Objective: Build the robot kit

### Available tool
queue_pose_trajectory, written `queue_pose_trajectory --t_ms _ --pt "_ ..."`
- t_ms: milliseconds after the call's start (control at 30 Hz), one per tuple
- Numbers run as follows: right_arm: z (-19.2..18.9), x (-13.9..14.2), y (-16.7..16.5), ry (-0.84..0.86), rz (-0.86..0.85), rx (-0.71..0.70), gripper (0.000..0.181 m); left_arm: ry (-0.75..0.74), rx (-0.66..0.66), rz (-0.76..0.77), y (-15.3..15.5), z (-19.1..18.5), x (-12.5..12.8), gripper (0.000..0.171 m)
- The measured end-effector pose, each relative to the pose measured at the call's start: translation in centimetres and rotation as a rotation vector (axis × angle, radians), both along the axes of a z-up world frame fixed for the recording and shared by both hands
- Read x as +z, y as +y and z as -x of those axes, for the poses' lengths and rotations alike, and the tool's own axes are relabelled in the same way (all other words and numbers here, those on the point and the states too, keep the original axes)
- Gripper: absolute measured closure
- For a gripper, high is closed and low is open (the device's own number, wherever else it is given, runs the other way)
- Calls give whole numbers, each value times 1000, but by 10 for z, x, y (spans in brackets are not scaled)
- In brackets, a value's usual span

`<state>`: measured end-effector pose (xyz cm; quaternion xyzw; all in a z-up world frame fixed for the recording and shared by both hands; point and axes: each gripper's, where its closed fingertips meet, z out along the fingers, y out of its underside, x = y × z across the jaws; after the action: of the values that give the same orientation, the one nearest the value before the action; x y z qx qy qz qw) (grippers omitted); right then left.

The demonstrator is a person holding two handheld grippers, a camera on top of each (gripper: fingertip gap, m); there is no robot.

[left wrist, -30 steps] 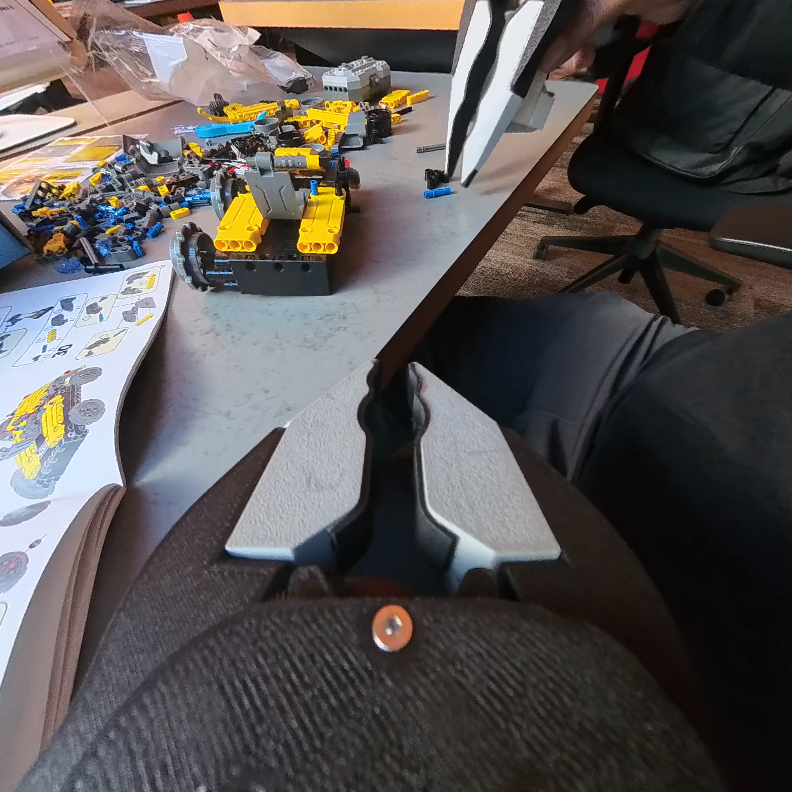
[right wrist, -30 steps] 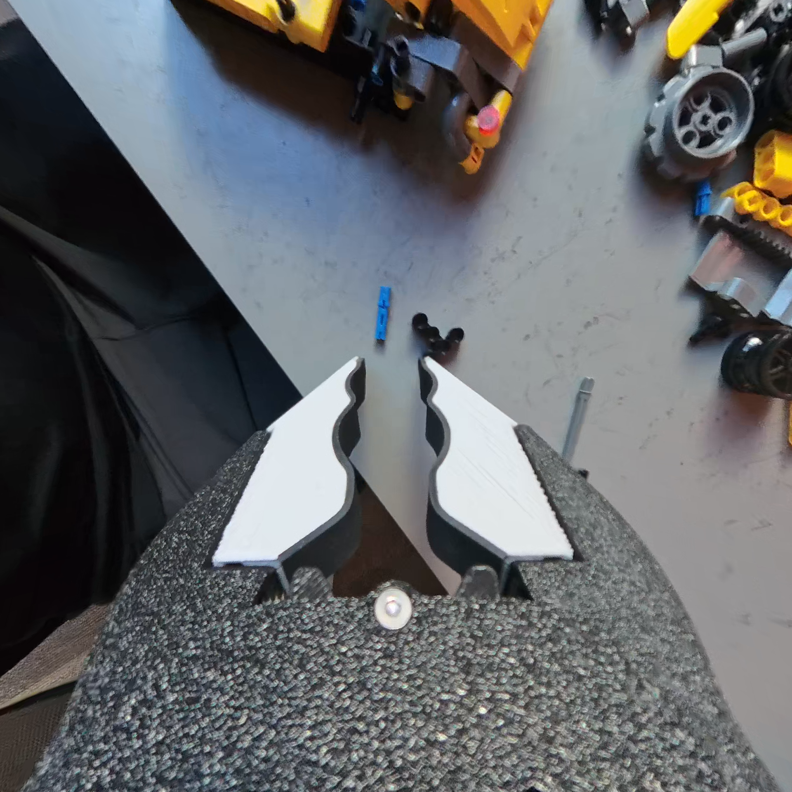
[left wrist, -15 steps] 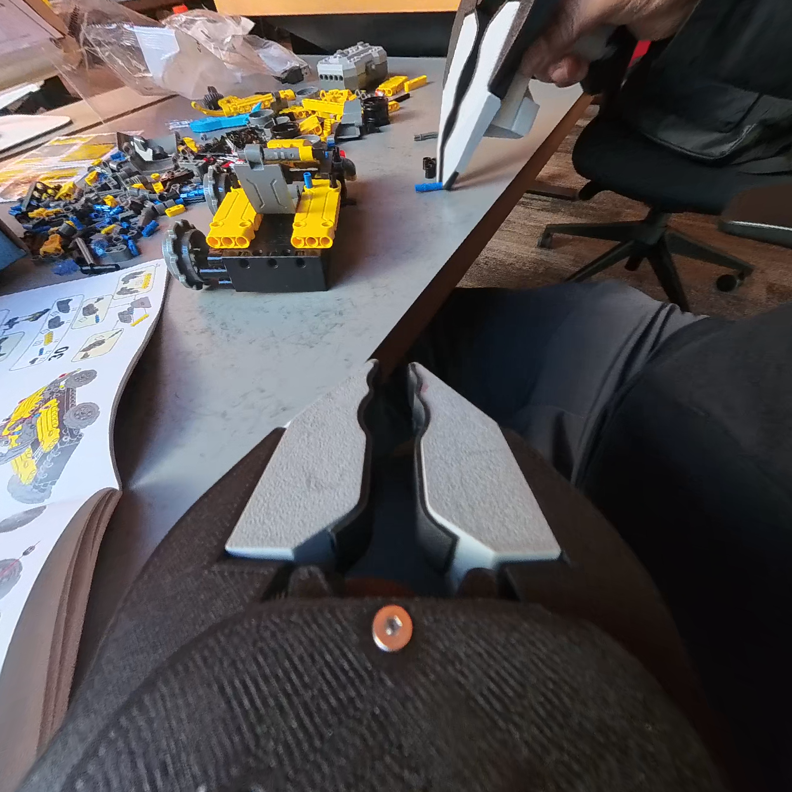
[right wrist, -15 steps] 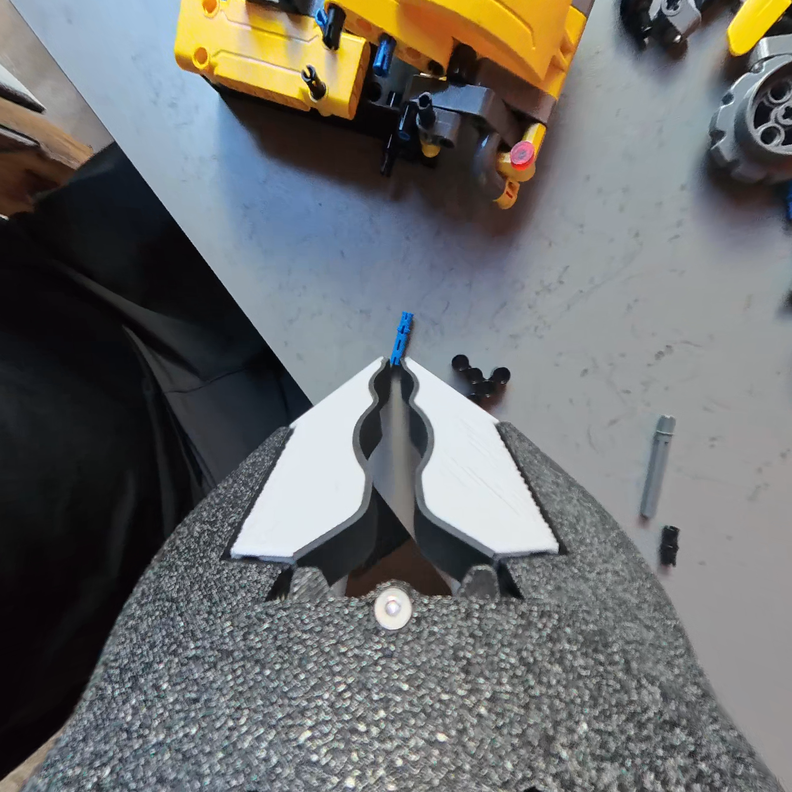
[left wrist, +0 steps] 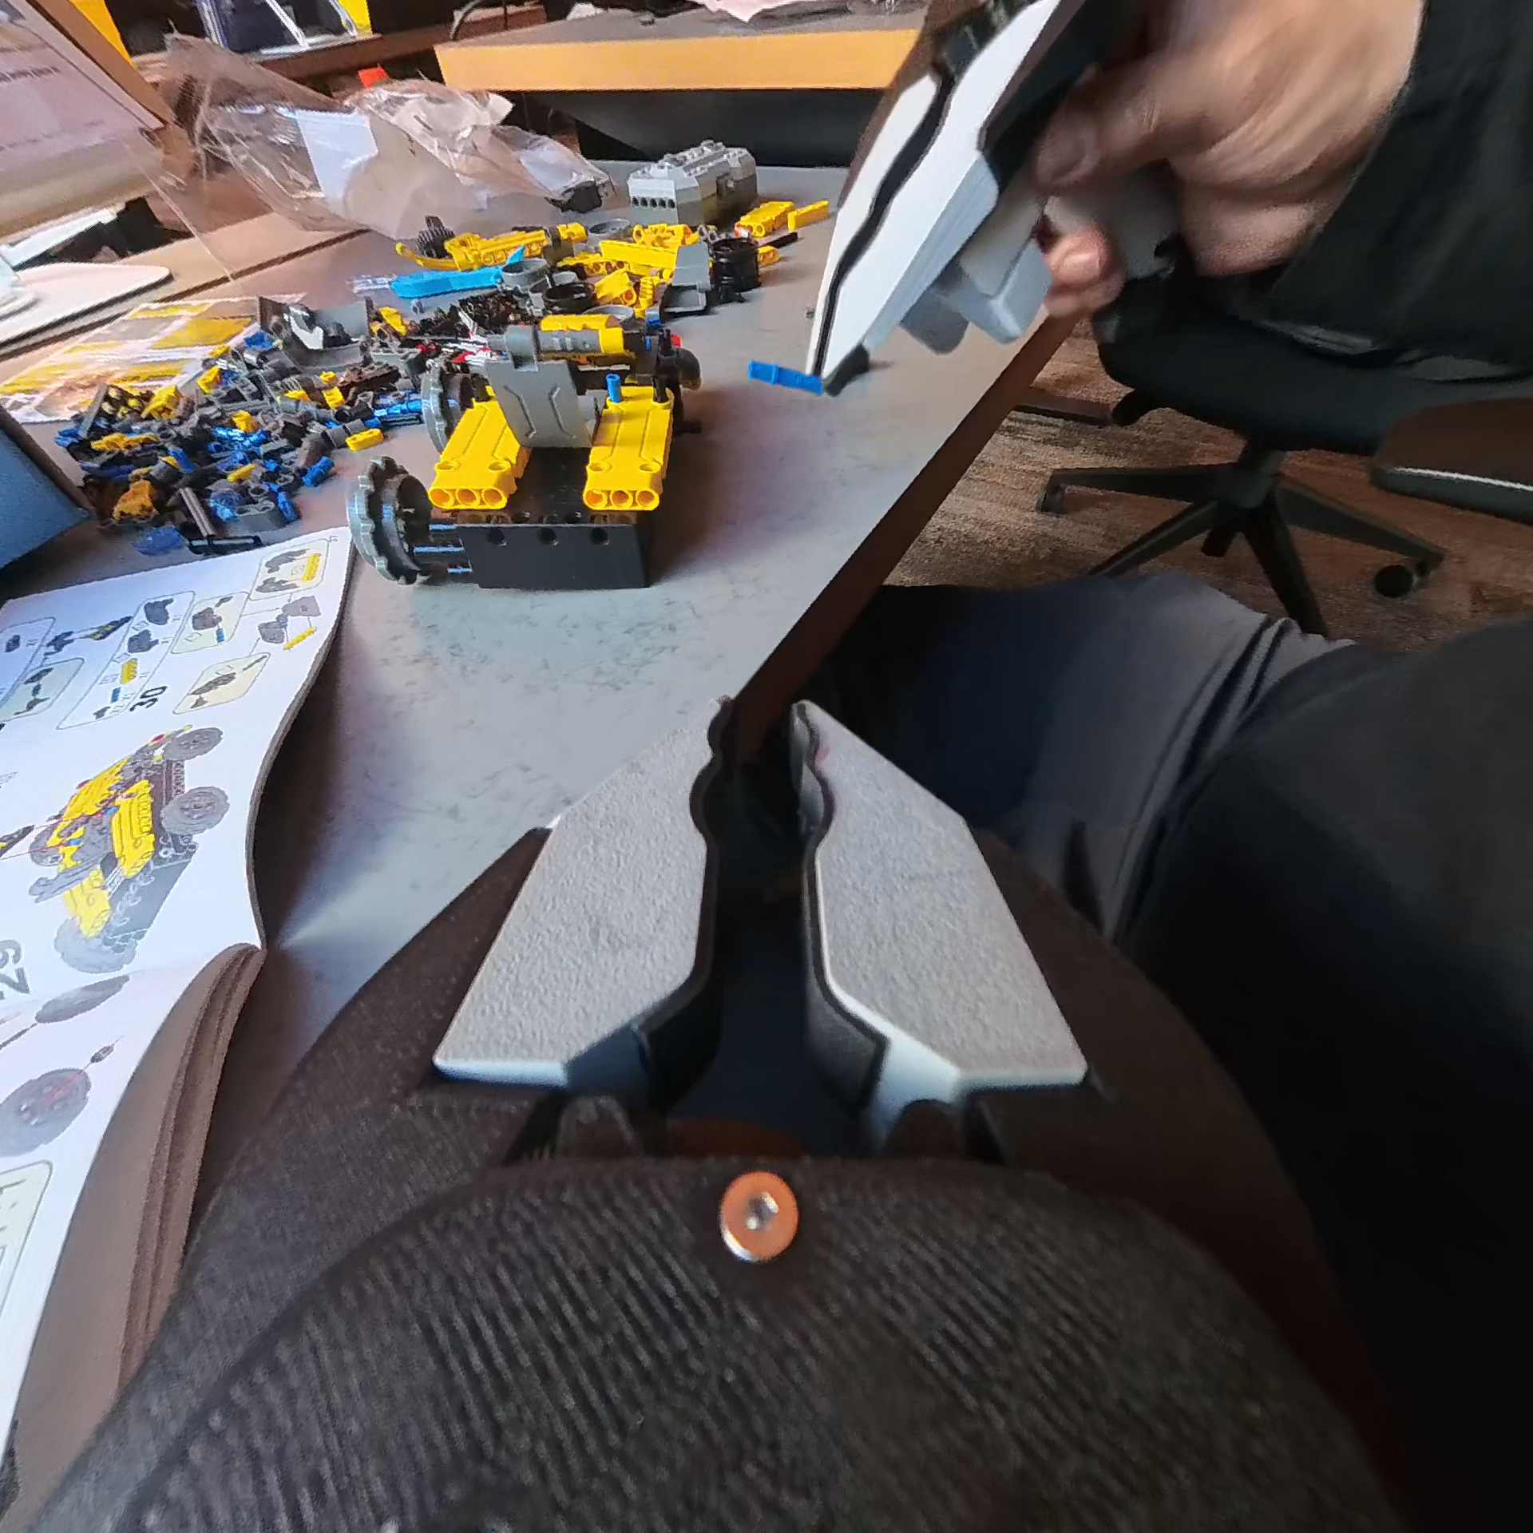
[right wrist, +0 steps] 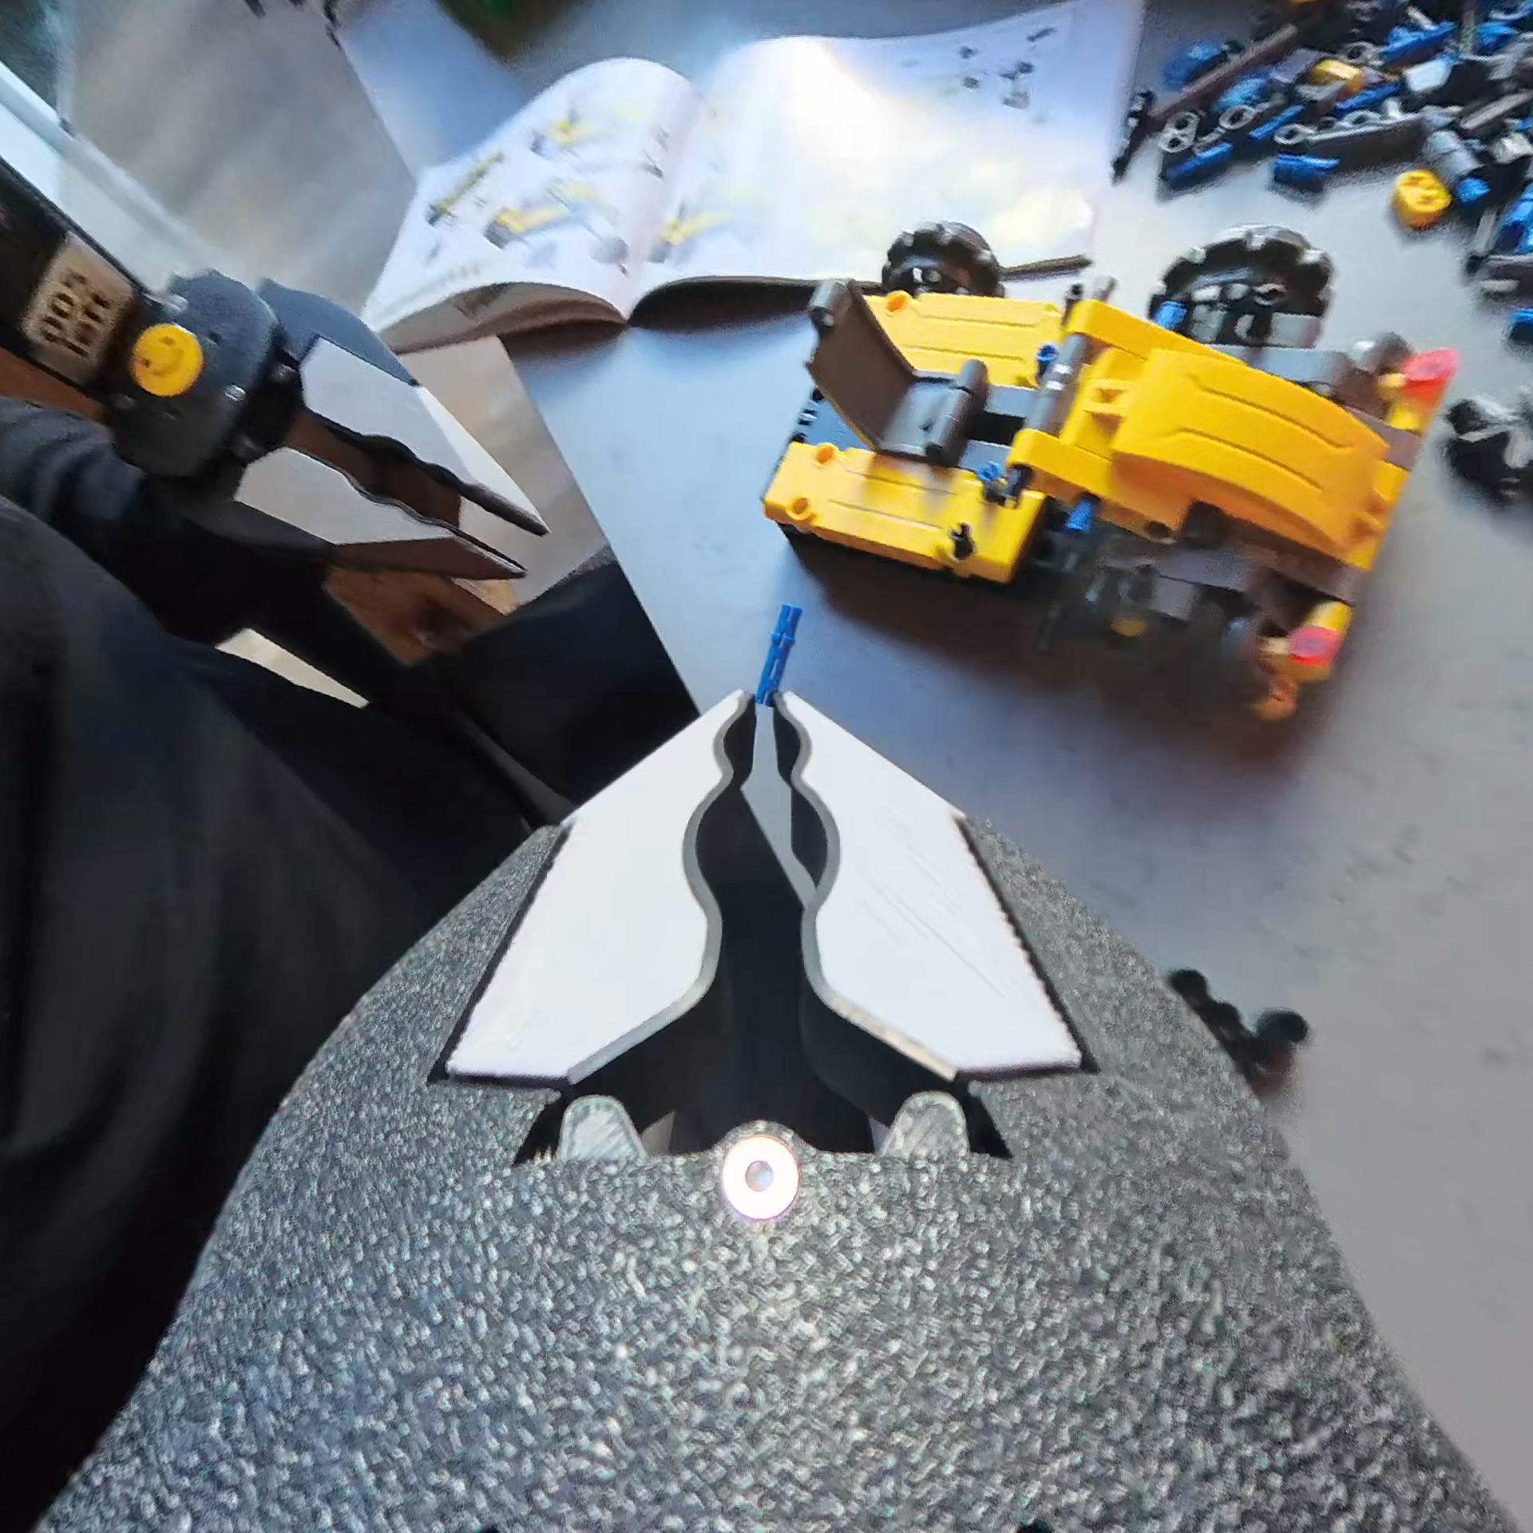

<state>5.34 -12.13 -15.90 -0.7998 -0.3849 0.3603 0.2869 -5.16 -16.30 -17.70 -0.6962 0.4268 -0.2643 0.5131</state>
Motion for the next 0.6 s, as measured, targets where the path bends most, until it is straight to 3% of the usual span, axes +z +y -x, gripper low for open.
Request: queue_pose_trajectory --t_ms 267,600 --pt "41 6 -20 175 31 94 176 -62 38 -14 8 2 11 157" --pt "72 19 -43 444 262 100 176 21 22 -370 0 -22 35 136"
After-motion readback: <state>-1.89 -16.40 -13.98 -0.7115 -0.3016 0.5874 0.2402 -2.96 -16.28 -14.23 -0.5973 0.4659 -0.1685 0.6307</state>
